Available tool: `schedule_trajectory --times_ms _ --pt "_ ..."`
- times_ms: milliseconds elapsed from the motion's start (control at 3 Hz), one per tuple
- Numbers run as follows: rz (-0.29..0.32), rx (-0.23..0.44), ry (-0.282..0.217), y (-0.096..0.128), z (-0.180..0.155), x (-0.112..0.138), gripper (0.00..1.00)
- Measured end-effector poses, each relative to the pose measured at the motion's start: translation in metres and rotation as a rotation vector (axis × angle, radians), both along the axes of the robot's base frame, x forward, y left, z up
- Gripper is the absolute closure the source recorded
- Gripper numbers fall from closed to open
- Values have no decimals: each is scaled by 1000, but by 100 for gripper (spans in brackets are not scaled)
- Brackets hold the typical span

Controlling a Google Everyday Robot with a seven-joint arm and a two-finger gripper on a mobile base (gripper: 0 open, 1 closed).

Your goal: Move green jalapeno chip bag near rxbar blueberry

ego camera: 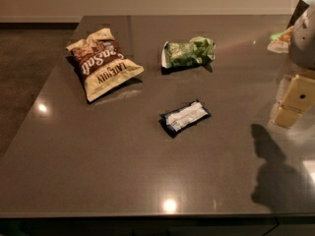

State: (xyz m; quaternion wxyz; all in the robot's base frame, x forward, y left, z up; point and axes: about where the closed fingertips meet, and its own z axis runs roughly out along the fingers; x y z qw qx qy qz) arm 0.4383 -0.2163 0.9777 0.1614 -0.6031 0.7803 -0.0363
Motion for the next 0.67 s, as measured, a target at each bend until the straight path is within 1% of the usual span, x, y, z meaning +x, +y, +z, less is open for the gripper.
schedule_trajectory --times_ms 333,667 --pt "0 0 0 0 0 0 0" --pt "-11 40 -17 2 0 30 0"
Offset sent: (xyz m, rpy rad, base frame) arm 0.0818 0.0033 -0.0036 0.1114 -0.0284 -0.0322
